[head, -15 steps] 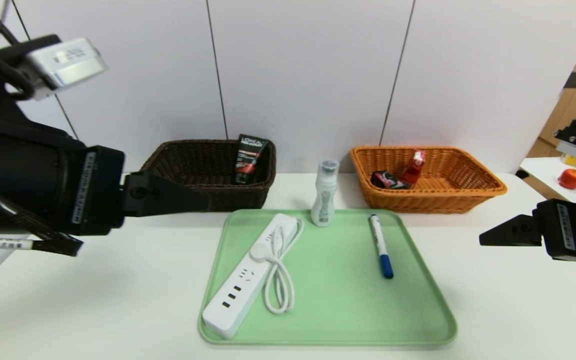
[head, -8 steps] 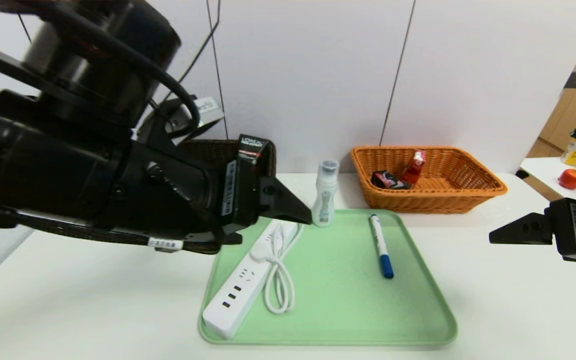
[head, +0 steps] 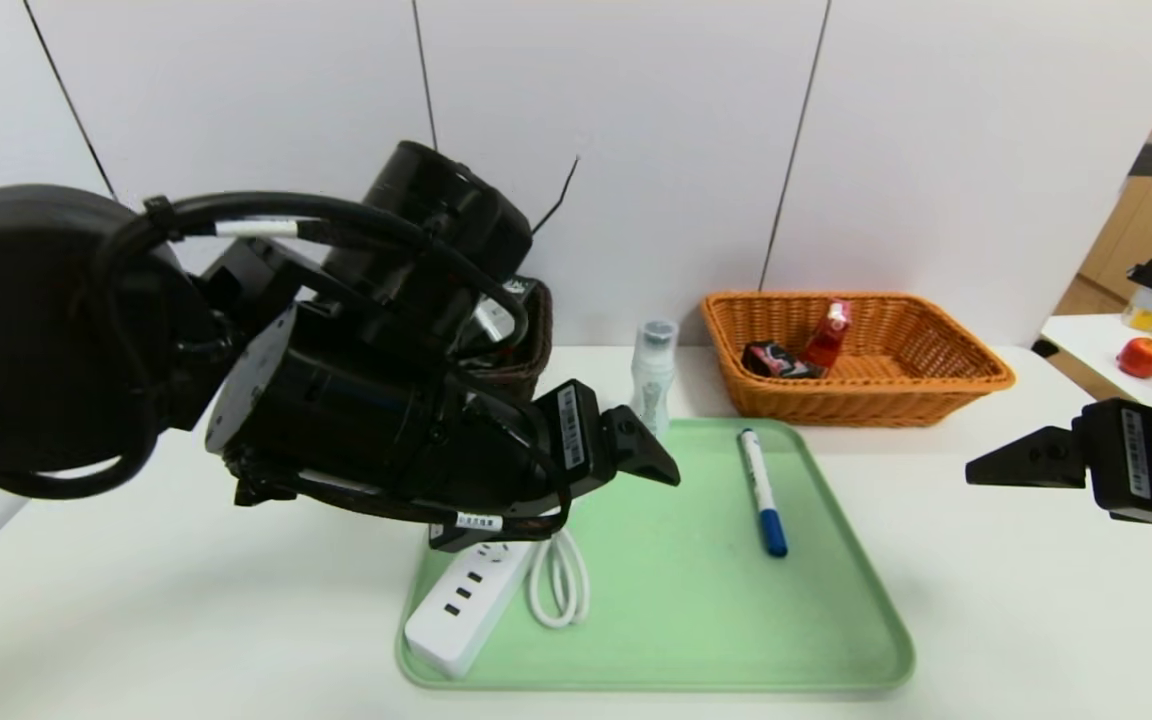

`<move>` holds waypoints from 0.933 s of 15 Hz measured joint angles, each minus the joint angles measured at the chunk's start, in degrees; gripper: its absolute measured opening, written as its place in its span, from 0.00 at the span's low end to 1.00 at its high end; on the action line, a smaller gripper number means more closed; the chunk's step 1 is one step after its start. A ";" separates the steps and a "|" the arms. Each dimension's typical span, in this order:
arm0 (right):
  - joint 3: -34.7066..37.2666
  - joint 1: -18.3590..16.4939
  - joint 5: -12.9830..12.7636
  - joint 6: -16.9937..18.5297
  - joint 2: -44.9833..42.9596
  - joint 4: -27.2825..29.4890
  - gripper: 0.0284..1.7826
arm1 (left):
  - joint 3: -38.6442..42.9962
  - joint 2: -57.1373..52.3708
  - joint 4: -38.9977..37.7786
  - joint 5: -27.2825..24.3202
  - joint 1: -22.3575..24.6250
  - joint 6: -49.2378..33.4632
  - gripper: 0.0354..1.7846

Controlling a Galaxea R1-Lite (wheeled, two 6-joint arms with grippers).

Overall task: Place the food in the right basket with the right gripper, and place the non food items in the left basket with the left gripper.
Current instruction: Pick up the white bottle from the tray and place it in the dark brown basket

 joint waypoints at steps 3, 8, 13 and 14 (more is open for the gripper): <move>0.79 -0.05 0.06 0.00 -0.51 0.02 0.95 | 4.69 -0.02 -5.72 4.22 -2.27 1.84 0.94; 1.13 -0.05 0.20 -0.04 -1.10 0.02 0.95 | 7.56 2.58 -6.46 13.43 -4.69 3.90 0.94; 1.13 0.00 0.16 -0.12 -1.27 0.05 0.95 | 4.01 6.30 -6.46 13.13 -4.79 -1.68 0.94; 1.13 0.00 0.11 -0.11 -1.45 0.05 0.95 | 3.80 7.05 -6.44 13.15 -4.77 -1.77 0.94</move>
